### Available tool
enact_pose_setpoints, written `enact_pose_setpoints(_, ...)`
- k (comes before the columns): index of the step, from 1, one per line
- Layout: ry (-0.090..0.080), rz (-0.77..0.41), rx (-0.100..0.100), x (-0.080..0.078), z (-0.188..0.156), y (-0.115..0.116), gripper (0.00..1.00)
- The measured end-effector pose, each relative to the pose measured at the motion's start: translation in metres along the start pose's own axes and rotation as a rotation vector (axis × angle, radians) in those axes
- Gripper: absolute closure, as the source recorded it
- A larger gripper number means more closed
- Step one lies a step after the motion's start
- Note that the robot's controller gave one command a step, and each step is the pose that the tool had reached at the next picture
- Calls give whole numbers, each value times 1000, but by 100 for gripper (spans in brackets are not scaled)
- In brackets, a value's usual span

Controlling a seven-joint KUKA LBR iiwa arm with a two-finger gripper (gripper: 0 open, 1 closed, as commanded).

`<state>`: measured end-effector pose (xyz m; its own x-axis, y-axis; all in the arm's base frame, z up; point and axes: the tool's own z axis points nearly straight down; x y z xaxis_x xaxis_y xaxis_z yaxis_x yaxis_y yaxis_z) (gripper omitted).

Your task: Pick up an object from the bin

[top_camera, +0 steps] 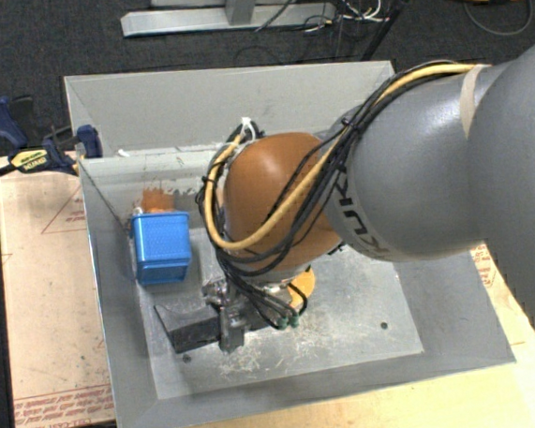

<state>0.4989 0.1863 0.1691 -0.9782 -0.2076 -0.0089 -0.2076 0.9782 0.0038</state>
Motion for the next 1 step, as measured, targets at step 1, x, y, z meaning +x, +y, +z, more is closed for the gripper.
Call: enact_pose_setpoints(1,2,17,0,16,-142,4,100)
